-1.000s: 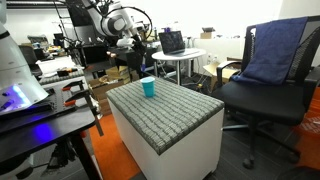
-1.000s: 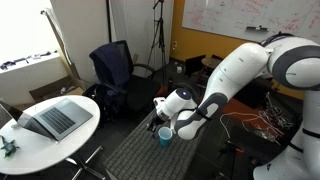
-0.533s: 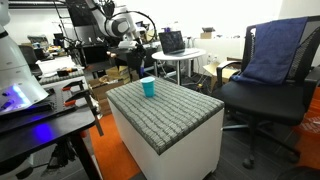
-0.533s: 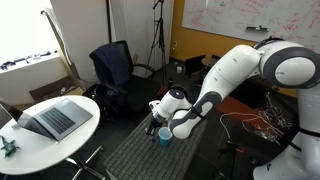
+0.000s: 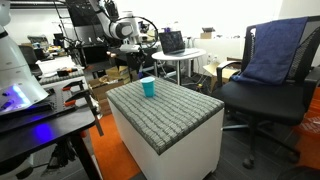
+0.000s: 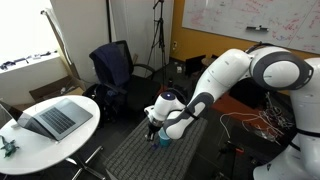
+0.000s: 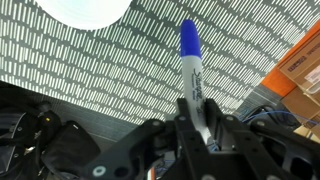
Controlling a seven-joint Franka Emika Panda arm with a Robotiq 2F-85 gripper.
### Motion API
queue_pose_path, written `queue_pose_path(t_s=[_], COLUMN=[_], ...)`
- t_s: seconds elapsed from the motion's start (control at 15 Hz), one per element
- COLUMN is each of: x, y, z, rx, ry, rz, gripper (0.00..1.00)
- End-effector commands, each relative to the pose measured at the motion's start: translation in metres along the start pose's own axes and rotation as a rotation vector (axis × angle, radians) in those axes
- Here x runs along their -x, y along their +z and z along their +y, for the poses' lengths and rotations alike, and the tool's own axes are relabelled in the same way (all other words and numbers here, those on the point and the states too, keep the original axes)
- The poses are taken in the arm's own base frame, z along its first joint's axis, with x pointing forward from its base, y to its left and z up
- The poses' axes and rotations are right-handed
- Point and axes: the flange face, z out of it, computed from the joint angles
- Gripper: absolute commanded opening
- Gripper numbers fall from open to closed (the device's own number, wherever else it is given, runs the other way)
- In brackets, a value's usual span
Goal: Remove the marker from the cup and put it on the table
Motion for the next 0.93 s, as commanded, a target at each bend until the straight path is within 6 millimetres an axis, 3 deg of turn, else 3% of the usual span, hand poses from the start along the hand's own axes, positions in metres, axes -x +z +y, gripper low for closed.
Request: queue_pose_path(t_s=[0.0, 0.87], x=[-0.012, -0.039], y=[0.006, 0.010], z=[0.001, -0.001], rx=[-0.049, -0.224], ry=[-0.043, -0.160], rz=[-0.040, -0.091], gripper=[0.06, 0.06])
